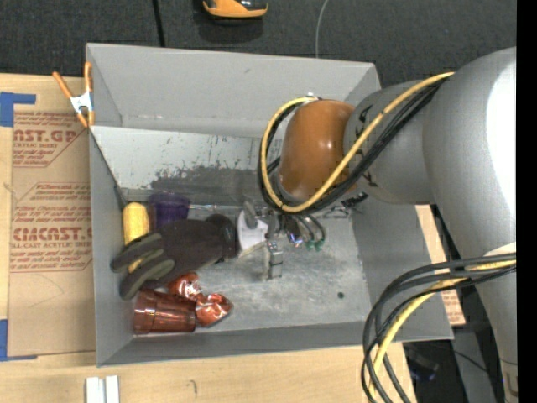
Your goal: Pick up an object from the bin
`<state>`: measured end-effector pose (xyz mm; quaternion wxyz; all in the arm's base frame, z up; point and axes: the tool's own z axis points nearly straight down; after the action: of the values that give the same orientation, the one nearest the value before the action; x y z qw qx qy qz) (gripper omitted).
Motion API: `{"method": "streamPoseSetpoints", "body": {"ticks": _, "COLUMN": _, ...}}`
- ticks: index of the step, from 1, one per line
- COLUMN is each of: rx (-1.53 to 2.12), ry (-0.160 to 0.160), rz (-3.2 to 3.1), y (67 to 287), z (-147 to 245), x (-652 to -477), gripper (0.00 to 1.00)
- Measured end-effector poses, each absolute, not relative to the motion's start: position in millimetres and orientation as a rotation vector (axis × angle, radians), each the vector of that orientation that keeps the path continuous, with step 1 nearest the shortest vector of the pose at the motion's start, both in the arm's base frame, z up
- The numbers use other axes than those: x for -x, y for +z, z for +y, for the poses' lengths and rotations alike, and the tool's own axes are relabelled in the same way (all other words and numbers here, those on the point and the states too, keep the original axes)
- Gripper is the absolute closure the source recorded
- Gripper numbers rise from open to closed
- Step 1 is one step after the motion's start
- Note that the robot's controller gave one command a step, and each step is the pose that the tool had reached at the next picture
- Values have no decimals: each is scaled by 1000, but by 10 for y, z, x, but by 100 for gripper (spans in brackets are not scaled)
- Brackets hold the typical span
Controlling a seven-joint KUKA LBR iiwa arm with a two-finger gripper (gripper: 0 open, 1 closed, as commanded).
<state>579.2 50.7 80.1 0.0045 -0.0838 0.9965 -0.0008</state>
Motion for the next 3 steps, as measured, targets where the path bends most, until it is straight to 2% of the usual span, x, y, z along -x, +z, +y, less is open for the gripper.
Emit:
{"method": "streamPoseSetpoints", "body": {"ticks": 1, "rx": 259, "ry": -1, "rz": 3115, "y": 751, "z": 706, "x": -5861, "gripper": 0}}
{"method": "streamPoseSetpoints", "body": {"ticks": 2, "rx": 668, "ry": -3, "rz": 3058, "y": 778, "z": 880, "x": -5953, "gripper": 100}}
{"method": "streamPoseSetpoints", "body": {"ticks": 3, "rx": 668, "ry": -3, "rz": 3058, "y": 778, "z": 880, "x": -5953, "gripper": 100}}
